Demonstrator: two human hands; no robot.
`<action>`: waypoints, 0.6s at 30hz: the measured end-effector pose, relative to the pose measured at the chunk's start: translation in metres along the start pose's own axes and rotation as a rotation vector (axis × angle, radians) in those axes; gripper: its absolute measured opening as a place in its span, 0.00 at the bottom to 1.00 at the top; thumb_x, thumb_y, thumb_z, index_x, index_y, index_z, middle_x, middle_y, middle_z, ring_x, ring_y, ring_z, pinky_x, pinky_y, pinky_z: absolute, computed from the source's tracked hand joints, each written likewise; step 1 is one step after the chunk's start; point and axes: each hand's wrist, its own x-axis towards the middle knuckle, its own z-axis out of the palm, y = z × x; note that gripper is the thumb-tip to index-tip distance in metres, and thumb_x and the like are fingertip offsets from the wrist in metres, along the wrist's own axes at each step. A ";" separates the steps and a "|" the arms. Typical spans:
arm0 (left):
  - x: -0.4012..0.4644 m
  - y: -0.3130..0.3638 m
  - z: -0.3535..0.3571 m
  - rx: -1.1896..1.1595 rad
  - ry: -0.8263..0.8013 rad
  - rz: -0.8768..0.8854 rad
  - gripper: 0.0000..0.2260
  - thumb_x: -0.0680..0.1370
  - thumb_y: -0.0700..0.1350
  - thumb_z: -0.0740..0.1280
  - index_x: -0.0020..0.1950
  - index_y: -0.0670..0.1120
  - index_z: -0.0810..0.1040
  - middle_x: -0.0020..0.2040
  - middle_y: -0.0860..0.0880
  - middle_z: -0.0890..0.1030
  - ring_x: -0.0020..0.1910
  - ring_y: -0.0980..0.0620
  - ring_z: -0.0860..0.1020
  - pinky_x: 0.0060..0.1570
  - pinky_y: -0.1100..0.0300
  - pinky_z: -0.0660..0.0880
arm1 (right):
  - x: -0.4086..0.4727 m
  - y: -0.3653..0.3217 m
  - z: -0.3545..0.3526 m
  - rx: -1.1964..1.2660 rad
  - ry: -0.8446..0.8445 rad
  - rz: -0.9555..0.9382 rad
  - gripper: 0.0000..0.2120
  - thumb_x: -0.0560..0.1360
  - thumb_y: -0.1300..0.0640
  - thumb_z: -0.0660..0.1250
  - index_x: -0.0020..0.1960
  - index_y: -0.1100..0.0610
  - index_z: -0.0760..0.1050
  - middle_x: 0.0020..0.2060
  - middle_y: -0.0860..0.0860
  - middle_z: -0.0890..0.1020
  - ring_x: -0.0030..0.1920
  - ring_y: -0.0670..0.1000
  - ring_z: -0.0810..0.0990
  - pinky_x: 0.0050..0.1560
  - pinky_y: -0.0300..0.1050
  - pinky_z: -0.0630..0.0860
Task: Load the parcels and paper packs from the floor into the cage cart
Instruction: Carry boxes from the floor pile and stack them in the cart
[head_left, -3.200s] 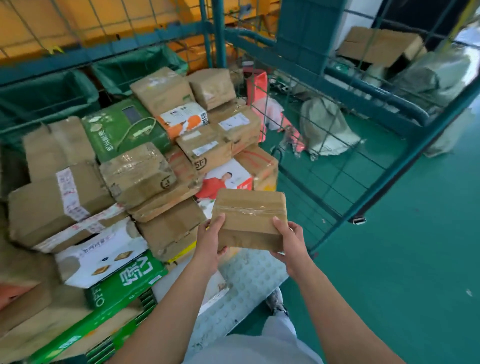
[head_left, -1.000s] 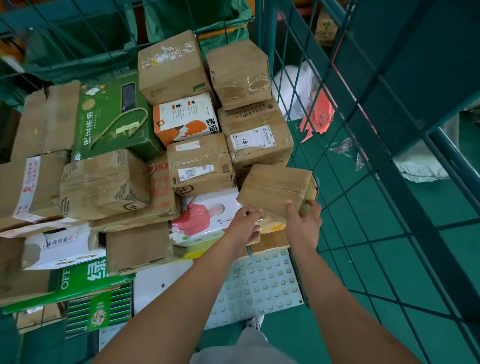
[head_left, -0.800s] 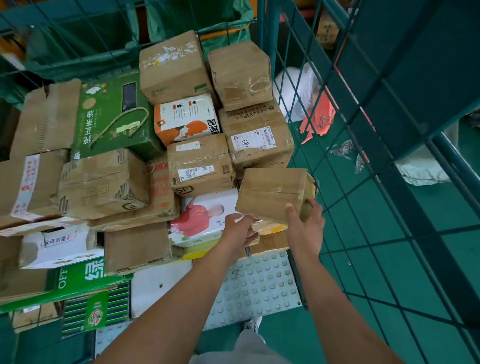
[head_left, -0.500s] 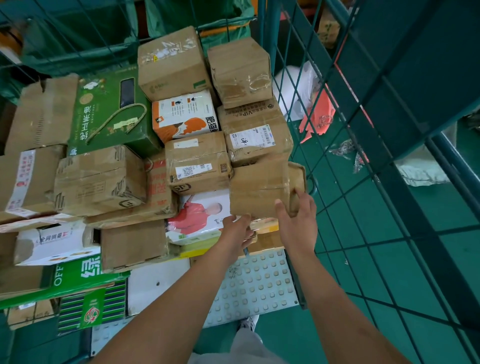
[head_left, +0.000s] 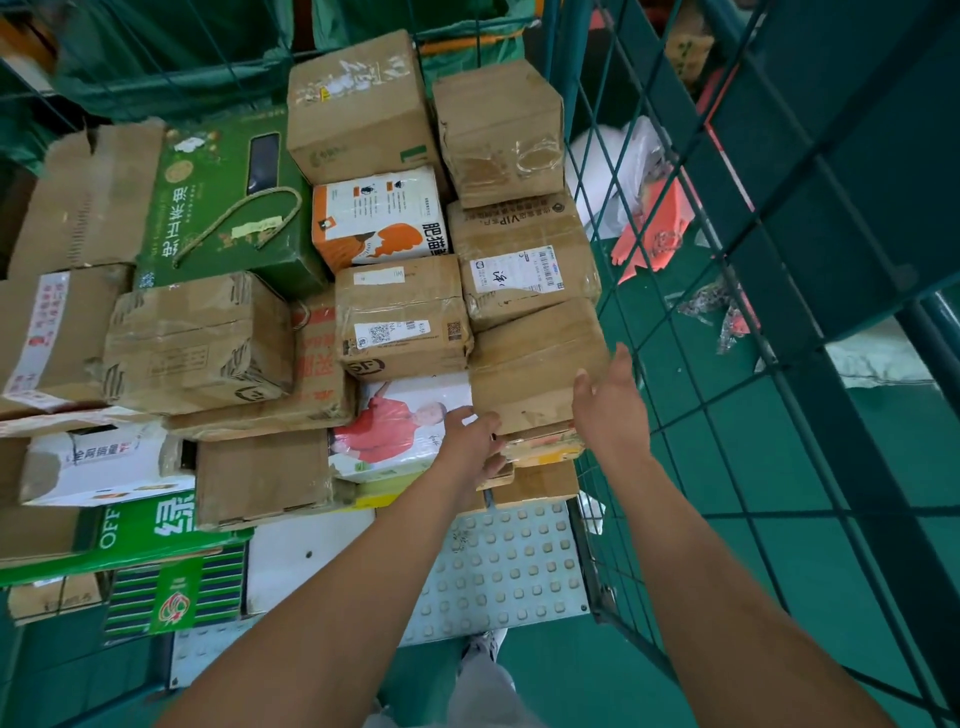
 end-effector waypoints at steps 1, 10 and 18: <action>0.000 0.000 0.001 -0.006 0.007 0.007 0.18 0.82 0.44 0.66 0.70 0.52 0.66 0.63 0.45 0.79 0.55 0.48 0.80 0.59 0.50 0.79 | -0.003 0.004 0.004 0.021 0.007 -0.011 0.29 0.86 0.50 0.55 0.83 0.57 0.49 0.75 0.64 0.67 0.68 0.66 0.74 0.60 0.56 0.73; 0.003 -0.004 0.011 0.094 0.003 0.008 0.19 0.83 0.45 0.66 0.70 0.51 0.64 0.60 0.48 0.78 0.59 0.51 0.80 0.57 0.55 0.80 | 0.008 0.004 0.010 -0.387 -0.137 0.137 0.30 0.86 0.56 0.51 0.84 0.52 0.42 0.76 0.69 0.58 0.54 0.65 0.80 0.46 0.53 0.72; -0.004 -0.007 0.000 0.175 -0.059 0.028 0.27 0.81 0.49 0.67 0.78 0.58 0.62 0.63 0.50 0.79 0.60 0.53 0.78 0.59 0.54 0.80 | -0.012 0.021 0.038 -0.054 -0.253 0.091 0.40 0.81 0.56 0.60 0.84 0.46 0.38 0.81 0.61 0.57 0.61 0.63 0.78 0.54 0.53 0.76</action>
